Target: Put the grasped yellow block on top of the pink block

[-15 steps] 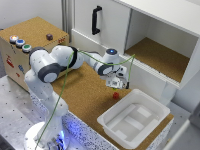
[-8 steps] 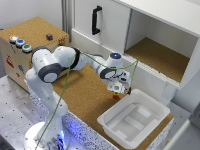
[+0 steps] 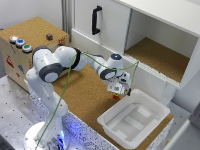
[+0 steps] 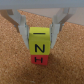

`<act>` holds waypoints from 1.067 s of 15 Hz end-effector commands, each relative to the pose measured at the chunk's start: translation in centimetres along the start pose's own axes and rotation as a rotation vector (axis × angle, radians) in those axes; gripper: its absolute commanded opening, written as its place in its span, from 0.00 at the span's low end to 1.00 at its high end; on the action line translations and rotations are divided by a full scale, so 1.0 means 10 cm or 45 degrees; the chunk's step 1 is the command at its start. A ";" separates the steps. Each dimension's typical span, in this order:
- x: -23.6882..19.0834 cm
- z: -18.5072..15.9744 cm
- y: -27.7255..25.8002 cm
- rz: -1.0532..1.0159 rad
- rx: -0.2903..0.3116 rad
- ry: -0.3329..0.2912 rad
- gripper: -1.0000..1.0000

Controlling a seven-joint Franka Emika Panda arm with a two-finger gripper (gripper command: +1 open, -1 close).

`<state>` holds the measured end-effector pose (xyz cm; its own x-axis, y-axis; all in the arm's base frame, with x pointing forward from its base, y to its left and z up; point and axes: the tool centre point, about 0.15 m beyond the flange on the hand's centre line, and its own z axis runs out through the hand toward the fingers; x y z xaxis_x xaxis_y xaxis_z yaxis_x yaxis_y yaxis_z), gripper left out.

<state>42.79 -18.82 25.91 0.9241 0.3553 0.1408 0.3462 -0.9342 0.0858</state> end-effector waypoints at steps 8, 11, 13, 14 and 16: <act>0.11 0.23 0.08 0.009 0.090 -0.047 1.00; 0.08 0.16 0.08 0.023 0.070 -0.042 1.00; 0.10 0.04 0.08 0.020 0.038 -0.019 1.00; 0.13 -0.05 0.08 0.025 0.027 0.003 1.00; 0.20 -0.26 0.05 0.017 0.005 0.052 1.00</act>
<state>43.34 -19.09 25.41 0.9304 0.3411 0.1338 0.3328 -0.9395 0.0811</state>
